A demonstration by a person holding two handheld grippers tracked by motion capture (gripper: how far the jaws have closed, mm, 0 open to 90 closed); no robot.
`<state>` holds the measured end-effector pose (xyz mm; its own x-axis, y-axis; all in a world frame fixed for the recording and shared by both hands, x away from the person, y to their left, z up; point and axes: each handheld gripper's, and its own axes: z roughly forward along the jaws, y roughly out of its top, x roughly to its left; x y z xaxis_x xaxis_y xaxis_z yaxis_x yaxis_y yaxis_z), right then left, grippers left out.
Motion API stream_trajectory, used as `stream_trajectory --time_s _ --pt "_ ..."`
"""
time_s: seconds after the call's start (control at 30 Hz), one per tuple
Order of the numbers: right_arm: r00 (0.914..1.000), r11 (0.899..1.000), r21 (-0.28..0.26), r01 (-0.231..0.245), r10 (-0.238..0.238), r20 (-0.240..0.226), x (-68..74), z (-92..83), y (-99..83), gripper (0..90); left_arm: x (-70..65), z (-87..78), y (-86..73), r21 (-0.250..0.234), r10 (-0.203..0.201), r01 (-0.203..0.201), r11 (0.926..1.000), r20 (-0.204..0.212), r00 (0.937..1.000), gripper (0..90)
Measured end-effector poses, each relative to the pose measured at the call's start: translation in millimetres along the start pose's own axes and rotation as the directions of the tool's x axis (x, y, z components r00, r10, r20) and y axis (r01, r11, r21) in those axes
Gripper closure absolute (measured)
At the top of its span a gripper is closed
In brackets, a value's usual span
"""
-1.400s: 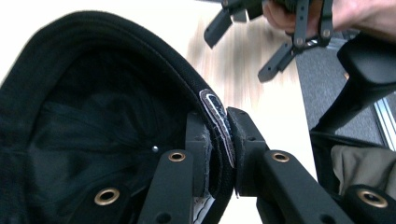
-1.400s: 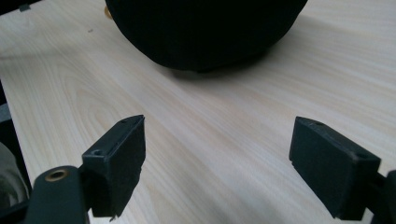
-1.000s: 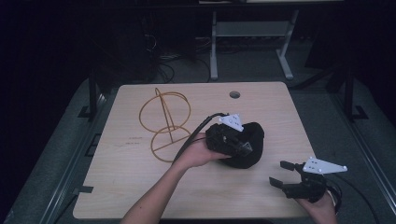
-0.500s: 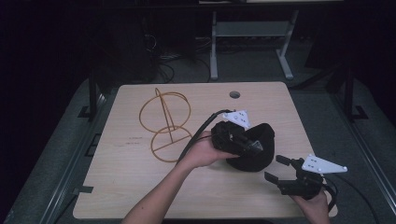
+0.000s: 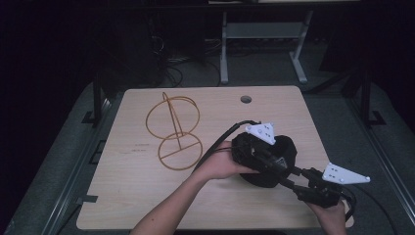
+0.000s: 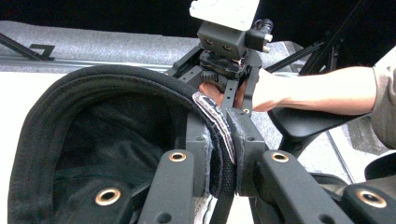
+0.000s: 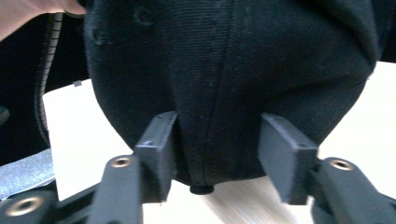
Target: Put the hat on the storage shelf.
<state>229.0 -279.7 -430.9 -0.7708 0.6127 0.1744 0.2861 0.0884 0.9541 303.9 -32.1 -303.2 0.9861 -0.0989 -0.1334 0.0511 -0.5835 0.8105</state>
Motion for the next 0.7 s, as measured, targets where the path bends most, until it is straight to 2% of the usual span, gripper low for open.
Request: stream_trajectory --time_s 0.13,0.33,0.4,0.6,0.7 --pt "0.9998 1.0 -0.019 0.011 -0.011 -0.014 1.2 -0.4 0.9 58.0 -1.7 -0.6 2.5 0.0 0.011 -0.011 0.9999 0.008 0.9999 80.0" --pt "0.9985 0.999 -0.049 0.013 -0.016 -0.052 1.5 0.9 2.7 79.0 -2.7 -3.7 4.0 -0.003 0.013 -0.013 0.9999 0.008 0.9999 80.4" --pt "0.9984 0.998 -0.055 0.022 -0.025 -0.052 1.7 0.7 3.5 85.2 -2.5 -5.4 4.4 -0.001 0.017 -0.017 0.9999 0.006 0.9998 80.4" --pt "0.9984 0.998 -0.046 0.04 -0.042 -0.037 4.9 0.3 7.0 87.6 -1.4 -9.4 2.2 -0.011 0.008 -0.008 0.9999 -0.004 1.0 80.1" --pt "0.9981 0.998 -0.039 0.057 -0.057 -0.023 7.0 -1.0 8.7 87.8 -0.4 -13.3 -1.0 -0.016 -0.002 0.002 0.9999 -0.025 0.9997 78.5"
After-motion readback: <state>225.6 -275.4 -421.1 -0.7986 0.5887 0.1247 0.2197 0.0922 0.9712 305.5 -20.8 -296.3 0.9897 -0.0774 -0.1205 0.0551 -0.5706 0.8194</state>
